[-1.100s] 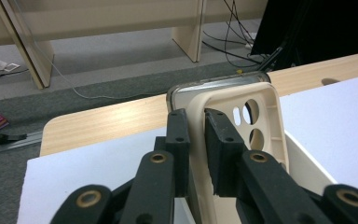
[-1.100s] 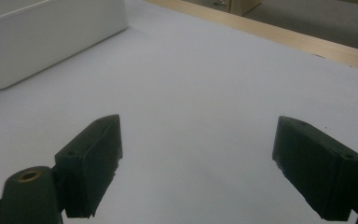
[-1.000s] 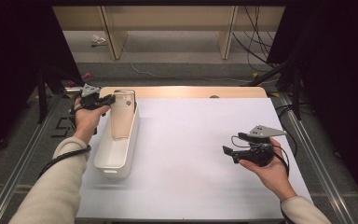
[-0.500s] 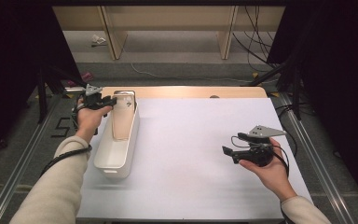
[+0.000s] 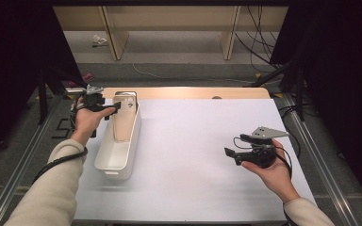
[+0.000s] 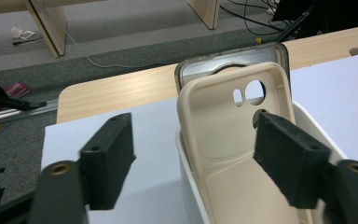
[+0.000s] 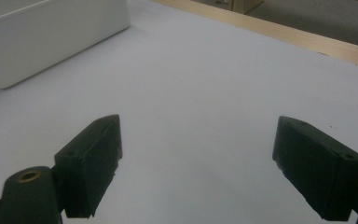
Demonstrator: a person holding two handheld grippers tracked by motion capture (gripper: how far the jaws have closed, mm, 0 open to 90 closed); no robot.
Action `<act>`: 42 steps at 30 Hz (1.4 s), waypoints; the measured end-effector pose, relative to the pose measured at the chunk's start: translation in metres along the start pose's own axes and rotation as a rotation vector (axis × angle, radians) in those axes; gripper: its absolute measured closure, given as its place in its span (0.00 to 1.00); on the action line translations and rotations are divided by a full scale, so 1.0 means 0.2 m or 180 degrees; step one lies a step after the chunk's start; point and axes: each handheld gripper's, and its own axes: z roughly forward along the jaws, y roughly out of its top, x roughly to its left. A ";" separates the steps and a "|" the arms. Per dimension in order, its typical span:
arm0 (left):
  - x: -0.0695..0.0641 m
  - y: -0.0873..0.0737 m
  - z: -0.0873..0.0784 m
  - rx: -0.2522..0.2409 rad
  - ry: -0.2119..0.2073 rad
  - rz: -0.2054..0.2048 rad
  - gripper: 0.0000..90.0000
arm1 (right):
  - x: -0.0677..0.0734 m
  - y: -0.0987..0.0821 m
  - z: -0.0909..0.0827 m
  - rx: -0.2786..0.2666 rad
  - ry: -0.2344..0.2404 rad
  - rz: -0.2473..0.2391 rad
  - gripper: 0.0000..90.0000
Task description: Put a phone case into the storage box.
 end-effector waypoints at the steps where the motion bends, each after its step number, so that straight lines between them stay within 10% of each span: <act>1: 0.00 0.00 -0.01 -0.0016 0.0002 0.0000 0.25 | 0.00 0.00 0.00 -0.0003 -0.0002 0.0001 0.18; 14: -0.07 0.01 -0.13 -0.0053 -0.0211 0.0028 0.10 | 0.00 0.00 0.00 0.0002 -0.0006 -0.0002 0.18; 42: -0.29 -0.13 -0.35 -0.0245 -0.0630 0.0303 0.10 | 0.01 0.00 0.00 0.0001 -0.0011 -0.0002 0.18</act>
